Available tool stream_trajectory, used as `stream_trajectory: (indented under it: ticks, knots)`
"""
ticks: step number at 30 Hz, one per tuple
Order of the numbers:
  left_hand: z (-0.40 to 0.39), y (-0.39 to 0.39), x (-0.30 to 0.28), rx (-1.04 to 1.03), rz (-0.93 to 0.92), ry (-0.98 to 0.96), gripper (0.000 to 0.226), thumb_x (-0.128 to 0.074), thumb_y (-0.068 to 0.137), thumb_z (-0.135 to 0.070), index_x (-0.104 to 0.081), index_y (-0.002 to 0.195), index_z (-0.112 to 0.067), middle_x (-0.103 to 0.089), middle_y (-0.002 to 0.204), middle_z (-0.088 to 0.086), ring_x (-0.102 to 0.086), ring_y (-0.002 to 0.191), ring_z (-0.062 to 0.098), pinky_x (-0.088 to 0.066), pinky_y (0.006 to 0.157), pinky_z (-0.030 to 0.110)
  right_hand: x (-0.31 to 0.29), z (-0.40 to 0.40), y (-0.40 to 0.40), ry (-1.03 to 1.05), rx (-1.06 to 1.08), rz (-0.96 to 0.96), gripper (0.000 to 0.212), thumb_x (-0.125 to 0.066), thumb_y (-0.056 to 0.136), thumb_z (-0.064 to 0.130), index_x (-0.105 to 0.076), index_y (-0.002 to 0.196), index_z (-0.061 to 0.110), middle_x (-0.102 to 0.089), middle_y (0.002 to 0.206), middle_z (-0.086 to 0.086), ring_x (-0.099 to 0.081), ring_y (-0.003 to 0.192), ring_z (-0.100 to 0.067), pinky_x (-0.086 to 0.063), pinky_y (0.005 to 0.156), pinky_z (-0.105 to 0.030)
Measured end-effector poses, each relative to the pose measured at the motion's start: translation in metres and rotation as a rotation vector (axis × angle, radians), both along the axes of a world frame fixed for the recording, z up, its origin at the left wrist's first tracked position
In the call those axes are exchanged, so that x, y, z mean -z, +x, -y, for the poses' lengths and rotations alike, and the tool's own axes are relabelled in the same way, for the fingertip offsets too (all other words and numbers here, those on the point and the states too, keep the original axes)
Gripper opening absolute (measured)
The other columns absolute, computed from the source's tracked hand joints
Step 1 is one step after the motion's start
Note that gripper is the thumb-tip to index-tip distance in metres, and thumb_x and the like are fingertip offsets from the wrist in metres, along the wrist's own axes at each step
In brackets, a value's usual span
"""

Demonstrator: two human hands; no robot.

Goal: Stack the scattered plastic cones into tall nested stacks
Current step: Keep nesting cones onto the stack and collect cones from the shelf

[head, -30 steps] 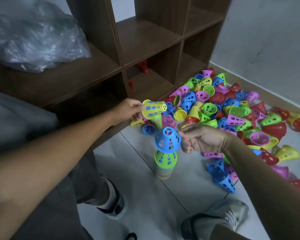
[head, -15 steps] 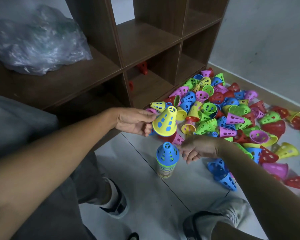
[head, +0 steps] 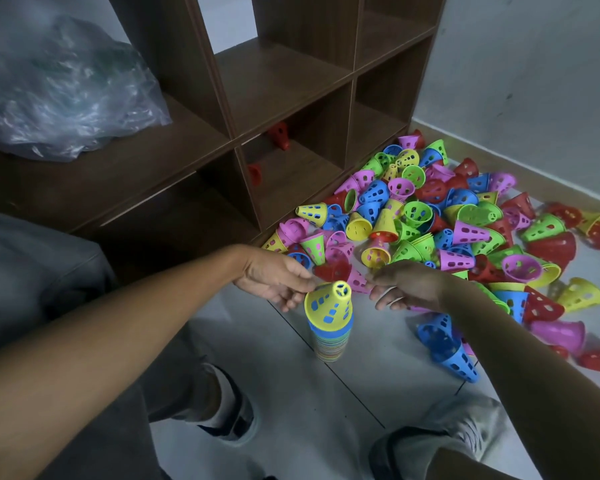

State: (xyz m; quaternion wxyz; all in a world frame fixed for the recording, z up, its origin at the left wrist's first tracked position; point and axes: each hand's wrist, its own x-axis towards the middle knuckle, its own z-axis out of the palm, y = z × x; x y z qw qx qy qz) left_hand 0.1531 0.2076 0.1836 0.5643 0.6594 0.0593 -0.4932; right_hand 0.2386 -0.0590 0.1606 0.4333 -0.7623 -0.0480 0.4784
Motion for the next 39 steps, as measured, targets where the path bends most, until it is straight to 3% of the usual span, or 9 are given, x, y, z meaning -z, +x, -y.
stream_trajectory:
  ticks: [10, 14, 18, 23, 27, 30, 34, 37, 39]
  knots:
    - [-0.004, 0.012, 0.003, 0.158, 0.045, 0.123, 0.011, -0.062, 0.097, -0.025, -0.064, 0.091, -0.016, -0.058, 0.079, 0.0, -0.053, 0.072, 0.012, -0.047, 0.071, 0.025, 0.013, -0.008, 0.011, -0.006, 0.024, 0.001, 0.027, -0.051, 0.102, 0.028, -0.066, 0.111, 0.008, -0.073, 0.106, -0.011, -0.07, 0.09, -0.023, -0.05, 0.074, -0.031]
    - [-0.008, 0.021, 0.008, 0.124, 0.065, 0.202, 0.026, -0.062, 0.095, -0.035, -0.065, 0.101, -0.01, -0.059, 0.08, 0.0, -0.055, 0.072, 0.011, -0.049, 0.07, 0.024, 0.027, -0.013, 0.023, 0.002, 0.049, 0.002, 0.023, -0.053, 0.1, 0.025, -0.068, 0.11, 0.01, -0.076, 0.099, -0.008, -0.072, 0.087, -0.024, -0.052, 0.073, -0.031]
    - [-0.014, 0.034, 0.016, -0.009, 0.163, 0.294, 0.032, -0.062, 0.095, -0.042, -0.066, 0.095, -0.011, -0.058, 0.078, 0.0, -0.055, 0.07, 0.011, -0.048, 0.067, 0.024, 0.038, -0.023, 0.035, 0.05, 0.116, 0.019, 0.018, -0.053, 0.099, 0.018, -0.068, 0.105, 0.009, -0.076, 0.096, -0.01, -0.07, 0.078, -0.024, -0.049, 0.07, -0.029]
    - [-0.017, 0.058, 0.04, -0.326, 0.403, 0.406, 0.02, -0.063, 0.096, -0.029, -0.063, 0.1, -0.01, -0.063, 0.084, -0.002, -0.058, 0.071, 0.01, -0.05, 0.066, 0.024, 0.06, -0.04, 0.06, 0.122, 0.195, 0.024, 0.018, -0.046, 0.097, -0.003, -0.062, 0.095, 0.004, -0.065, 0.076, -0.013, -0.057, 0.047, -0.014, -0.04, 0.041, -0.02]
    - [-0.022, 0.086, 0.056, -0.521, 0.534, 0.535, 0.03, -0.064, 0.095, -0.016, -0.057, 0.121, -0.003, -0.06, 0.109, 0.003, -0.059, 0.094, 0.013, -0.046, 0.064, 0.016, 0.079, -0.054, 0.07, 0.061, 0.145, 0.257, 0.012, -0.055, 0.099, 0.011, -0.066, 0.095, 0.011, -0.066, 0.083, -0.005, -0.062, 0.07, -0.019, -0.046, 0.058, -0.028]
    - [-0.033, 0.106, 0.072, -0.584, 0.635, 0.685, 0.041, -0.065, 0.091, -0.011, -0.055, 0.131, -0.008, -0.052, 0.131, 0.009, -0.056, 0.108, 0.016, -0.044, 0.077, 0.018, 0.094, -0.058, 0.07, -0.011, 0.083, 0.417, 0.009, -0.064, 0.095, 0.02, -0.069, 0.102, 0.018, -0.067, 0.104, -0.003, -0.064, 0.088, -0.021, -0.049, 0.077, -0.029]
    - [-0.047, 0.131, 0.088, -0.606, 0.683, 0.83, 0.056, -0.064, 0.092, -0.011, -0.045, 0.144, -0.013, -0.035, 0.147, 0.009, -0.048, 0.127, 0.025, -0.044, 0.104, 0.032, 0.112, -0.061, 0.074, -0.054, 0.017, 0.437, 0.025, -0.066, 0.093, 0.009, -0.069, 0.117, 0.012, -0.063, 0.116, -0.01, -0.06, 0.063, -0.011, -0.042, 0.045, -0.009]
    - [-0.052, 0.15, 0.097, -0.586, 0.719, 0.932, 0.067, -0.063, 0.094, -0.016, -0.032, 0.153, -0.015, -0.02, 0.16, 0.006, -0.025, 0.147, 0.023, -0.028, 0.12, 0.037, 0.125, -0.062, 0.076, -0.07, -0.036, 0.471, 0.03, -0.07, 0.09, 0.01, -0.069, 0.12, 0.017, -0.062, 0.122, -0.008, -0.059, 0.054, -0.014, -0.045, 0.046, -0.015]
    - [-0.054, 0.164, 0.1, -0.608, 0.702, 0.983, 0.072, -0.061, 0.096, -0.02, -0.022, 0.157, -0.019, -0.007, 0.165, 0.003, -0.013, 0.151, 0.022, -0.023, 0.122, 0.039, 0.13, -0.065, 0.076, -0.107, -0.098, 0.482, 0.03, -0.072, 0.089, 0.021, -0.07, 0.118, 0.029, -0.063, 0.126, -0.002, -0.066, 0.073, -0.023, -0.055, 0.065, -0.029]
